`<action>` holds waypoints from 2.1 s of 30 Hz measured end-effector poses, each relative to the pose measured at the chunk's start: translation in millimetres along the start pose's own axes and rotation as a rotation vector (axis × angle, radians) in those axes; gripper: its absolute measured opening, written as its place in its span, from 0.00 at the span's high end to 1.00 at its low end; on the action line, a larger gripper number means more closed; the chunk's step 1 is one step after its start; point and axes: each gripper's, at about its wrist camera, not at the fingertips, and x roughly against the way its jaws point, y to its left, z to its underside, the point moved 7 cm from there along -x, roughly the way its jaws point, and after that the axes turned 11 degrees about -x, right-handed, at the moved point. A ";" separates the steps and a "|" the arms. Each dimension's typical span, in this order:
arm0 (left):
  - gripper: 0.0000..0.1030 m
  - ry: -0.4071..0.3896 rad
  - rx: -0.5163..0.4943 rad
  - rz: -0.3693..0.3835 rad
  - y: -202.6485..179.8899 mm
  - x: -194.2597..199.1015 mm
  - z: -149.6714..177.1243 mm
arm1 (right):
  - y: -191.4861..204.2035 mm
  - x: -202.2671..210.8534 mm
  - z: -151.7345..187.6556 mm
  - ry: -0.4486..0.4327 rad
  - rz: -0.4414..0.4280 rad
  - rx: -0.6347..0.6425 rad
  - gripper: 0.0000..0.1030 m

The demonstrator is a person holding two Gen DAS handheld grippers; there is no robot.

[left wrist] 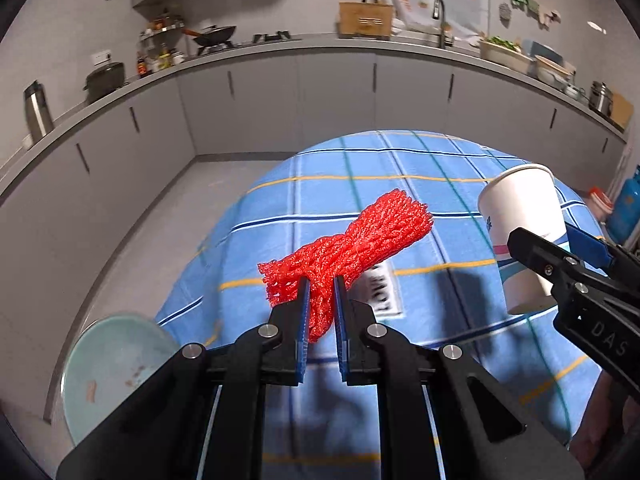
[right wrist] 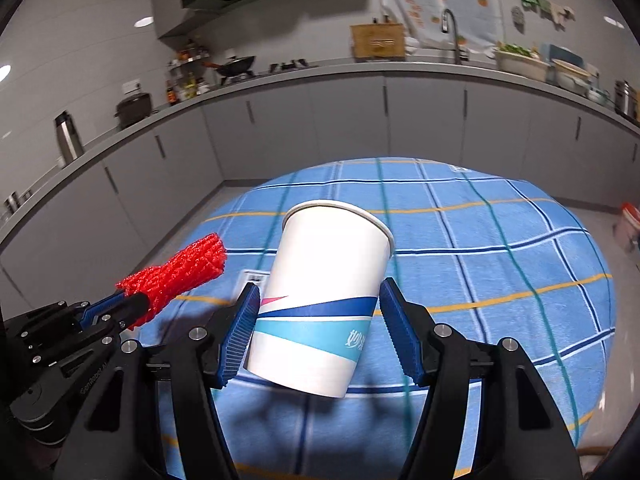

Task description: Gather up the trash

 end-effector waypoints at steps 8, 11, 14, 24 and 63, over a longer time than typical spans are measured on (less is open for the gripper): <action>0.89 0.005 0.059 -0.066 43.4 25.4 26.3 | 46.9 4.1 17.9 0.027 -0.085 0.072 0.40; 0.89 0.010 0.087 -0.095 62.8 35.8 36.8 | 66.3 5.8 23.2 0.033 -0.124 0.097 0.40; 0.89 0.013 0.108 -0.128 81.0 44.7 46.3 | 85.7 7.8 29.9 0.044 -0.170 0.119 0.40; 0.89 0.031 0.200 -0.245 140.2 81.4 84.3 | 168.1 15.8 49.7 0.077 -0.340 0.227 0.40; 0.19 -0.041 0.338 -0.506 188.0 167.9 138.2 | 212.8 64.3 63.0 -0.021 -0.489 0.284 0.23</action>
